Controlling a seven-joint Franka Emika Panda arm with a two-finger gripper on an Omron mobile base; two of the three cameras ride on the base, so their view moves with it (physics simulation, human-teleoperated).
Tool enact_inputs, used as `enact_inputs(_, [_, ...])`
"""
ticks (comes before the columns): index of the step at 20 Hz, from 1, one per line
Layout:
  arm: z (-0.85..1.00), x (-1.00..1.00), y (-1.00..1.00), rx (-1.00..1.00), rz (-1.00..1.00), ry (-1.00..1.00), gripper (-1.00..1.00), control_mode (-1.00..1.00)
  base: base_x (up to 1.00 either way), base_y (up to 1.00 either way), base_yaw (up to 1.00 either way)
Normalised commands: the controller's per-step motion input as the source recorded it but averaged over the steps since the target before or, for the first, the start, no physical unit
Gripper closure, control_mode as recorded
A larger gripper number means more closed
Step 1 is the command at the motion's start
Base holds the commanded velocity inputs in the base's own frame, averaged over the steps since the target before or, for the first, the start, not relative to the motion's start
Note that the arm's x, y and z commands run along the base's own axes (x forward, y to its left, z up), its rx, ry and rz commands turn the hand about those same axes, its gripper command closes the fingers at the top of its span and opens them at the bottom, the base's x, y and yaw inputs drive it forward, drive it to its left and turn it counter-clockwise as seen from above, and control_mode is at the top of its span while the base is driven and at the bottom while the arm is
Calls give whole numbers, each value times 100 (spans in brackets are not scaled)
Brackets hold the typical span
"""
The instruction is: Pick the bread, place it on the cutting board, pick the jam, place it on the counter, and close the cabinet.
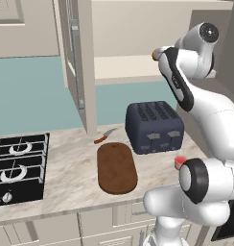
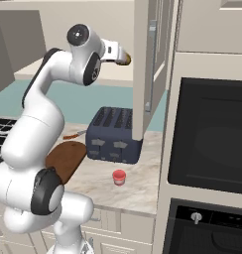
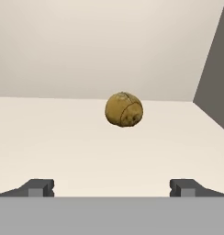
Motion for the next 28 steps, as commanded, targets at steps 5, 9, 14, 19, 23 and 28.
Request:
enact_inputs(5, [0,26,-1,0,0,0,-100,-100,0,0,0])
enact_inputs(9, [0,26,-3,0,0,0,-100,-100,0,0,0])
enact_inputs(14, [-3,24,-8,0,0,0,-100,-100,0,0,0])
enact_inputs(19, [-4,21,-11,0,0,0,-100,-100,0,0,0])
enact_inputs(23, [-15,28,-6,0,0,-1,-100,-100,0,0,0])
enact_inputs(28, [-18,27,-4,0,0,-3,-100,-100,0,0,0])
